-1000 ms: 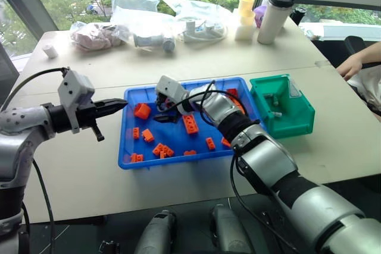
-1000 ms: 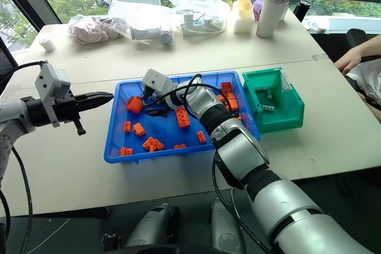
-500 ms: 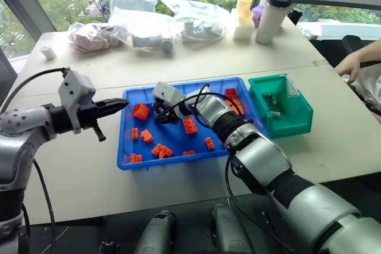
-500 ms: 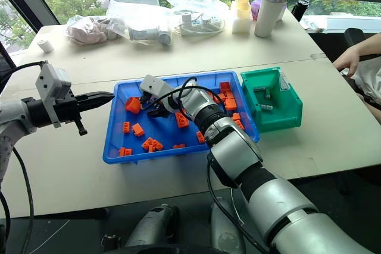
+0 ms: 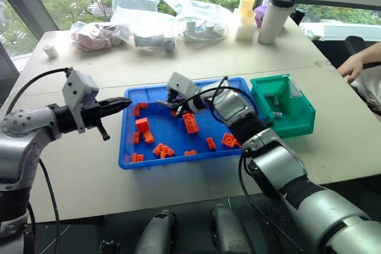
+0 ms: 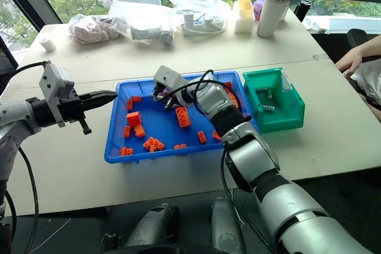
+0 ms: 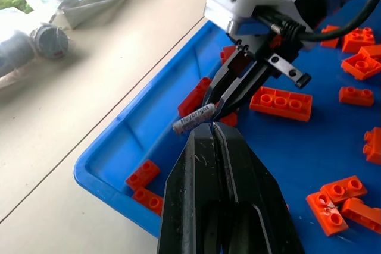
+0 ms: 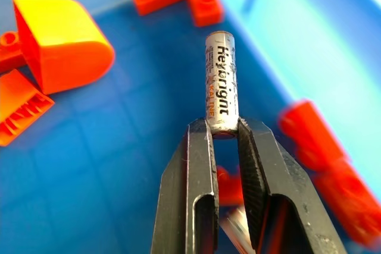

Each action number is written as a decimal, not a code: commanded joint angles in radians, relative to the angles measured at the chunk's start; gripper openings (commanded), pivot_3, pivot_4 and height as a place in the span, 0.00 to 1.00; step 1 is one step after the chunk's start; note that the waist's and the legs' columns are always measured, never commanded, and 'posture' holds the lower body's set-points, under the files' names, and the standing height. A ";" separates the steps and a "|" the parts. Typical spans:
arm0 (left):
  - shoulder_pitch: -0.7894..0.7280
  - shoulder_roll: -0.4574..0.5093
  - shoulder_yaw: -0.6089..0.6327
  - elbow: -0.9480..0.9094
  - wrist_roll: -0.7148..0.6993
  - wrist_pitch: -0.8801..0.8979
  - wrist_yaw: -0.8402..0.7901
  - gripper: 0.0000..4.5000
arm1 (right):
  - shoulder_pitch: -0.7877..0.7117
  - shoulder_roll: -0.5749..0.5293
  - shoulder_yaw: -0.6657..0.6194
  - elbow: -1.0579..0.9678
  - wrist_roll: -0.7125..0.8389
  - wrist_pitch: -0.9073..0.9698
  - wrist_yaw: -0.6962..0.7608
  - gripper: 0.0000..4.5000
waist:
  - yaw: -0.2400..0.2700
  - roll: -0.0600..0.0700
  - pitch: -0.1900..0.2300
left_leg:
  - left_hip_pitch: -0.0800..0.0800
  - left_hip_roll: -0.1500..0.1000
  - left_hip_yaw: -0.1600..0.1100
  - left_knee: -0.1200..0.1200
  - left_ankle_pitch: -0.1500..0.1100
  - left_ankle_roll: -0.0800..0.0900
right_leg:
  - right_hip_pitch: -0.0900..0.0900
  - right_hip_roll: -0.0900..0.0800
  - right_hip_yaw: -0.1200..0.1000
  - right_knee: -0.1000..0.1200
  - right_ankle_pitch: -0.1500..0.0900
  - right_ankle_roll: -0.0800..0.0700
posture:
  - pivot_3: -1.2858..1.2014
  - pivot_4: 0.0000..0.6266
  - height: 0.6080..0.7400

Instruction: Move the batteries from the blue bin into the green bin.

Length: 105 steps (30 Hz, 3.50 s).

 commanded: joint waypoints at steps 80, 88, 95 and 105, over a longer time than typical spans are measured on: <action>-0.085 -0.025 -0.102 -0.096 -0.048 0.039 -0.066 0.00 | -0.097 -0.088 0.098 0.365 -0.015 -0.435 0.107 0.68 | 0.019 -0.001 0.000 | 0.001 0.000 0.003 0.002 0.000 0.001 | 0.001 0.000 0.001 0.000 0.000 0.000 | 0.52 0.24 1.00; -0.081 -0.028 -0.102 -0.084 -0.040 0.023 -0.067 0.00 | -0.087 -0.086 0.076 0.315 -0.022 -0.387 0.110 0.01 | 0.011 -0.001 0.000 | 0.001 0.001 0.002 0.001 0.000 0.000 | 0.001 0.000 0.000 0.000 0.000 0.000 | 0.52 0.24 1.00; -0.058 -0.027 -0.093 -0.086 -0.040 0.009 -0.064 0.00 | 0.036 -0.385 -0.120 -0.298 0.076 -0.038 0.181 0.01 | 0.038 0.000 0.001 | 0.000 0.000 0.002 0.002 0.000 0.001 | 0.000 -0.001 0.000 -0.001 0.000 0.000 | 0.52 0.24 1.00; -0.105 -0.069 -0.159 -0.037 -0.027 -0.021 -0.084 0.00 | 0.388 -0.825 -0.457 -0.690 0.131 0.308 0.120 0.01 | 0.044 0.000 0.000 | 0.001 0.000 0.006 0.003 -0.005 0.008 | 0.003 -0.002 0.001 -0.001 0.000 0.000 | 0.52 0.24 1.00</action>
